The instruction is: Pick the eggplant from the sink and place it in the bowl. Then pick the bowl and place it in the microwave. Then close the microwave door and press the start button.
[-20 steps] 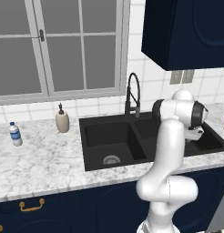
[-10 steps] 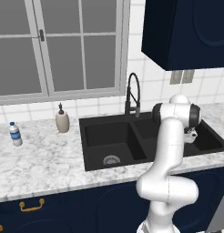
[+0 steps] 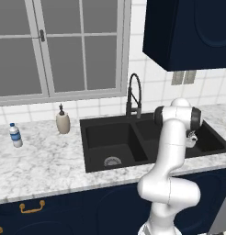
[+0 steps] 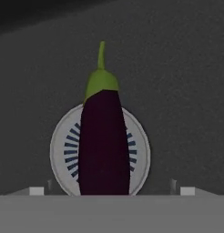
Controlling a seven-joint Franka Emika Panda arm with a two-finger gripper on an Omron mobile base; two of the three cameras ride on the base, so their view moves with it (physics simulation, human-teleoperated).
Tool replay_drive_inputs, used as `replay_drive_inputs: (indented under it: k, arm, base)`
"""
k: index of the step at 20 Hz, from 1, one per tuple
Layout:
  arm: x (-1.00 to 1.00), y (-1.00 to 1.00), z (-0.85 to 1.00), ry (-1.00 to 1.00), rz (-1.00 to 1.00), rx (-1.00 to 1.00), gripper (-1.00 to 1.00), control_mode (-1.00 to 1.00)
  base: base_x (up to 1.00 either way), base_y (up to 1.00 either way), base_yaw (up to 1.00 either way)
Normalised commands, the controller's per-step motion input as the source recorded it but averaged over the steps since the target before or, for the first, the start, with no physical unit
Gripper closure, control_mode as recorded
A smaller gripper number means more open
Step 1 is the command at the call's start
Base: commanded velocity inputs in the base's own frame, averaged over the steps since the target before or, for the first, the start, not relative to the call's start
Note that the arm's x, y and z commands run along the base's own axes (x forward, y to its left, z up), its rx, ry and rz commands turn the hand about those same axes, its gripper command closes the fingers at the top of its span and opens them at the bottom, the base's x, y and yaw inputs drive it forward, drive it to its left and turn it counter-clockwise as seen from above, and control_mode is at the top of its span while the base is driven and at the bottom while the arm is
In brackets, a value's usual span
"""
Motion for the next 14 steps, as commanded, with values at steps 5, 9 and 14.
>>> replay_drive_inputs:
  k: [5,9,14]
  arm:
    - [0.00,0.01,-0.21,0.00,0.00,0.00,-1.00,-1.00]
    - [0.00,0.04,-0.24,0.00,0.00,0.00,-1.00,-1.00]
    - [0.00,0.24,-0.28,0.00,0.00,0.00,-1.00,-1.00]
  base:
    - [0.00,0.00,0.00]
    - [0.00,0.00,0.00]
    - [0.00,0.00,0.00]
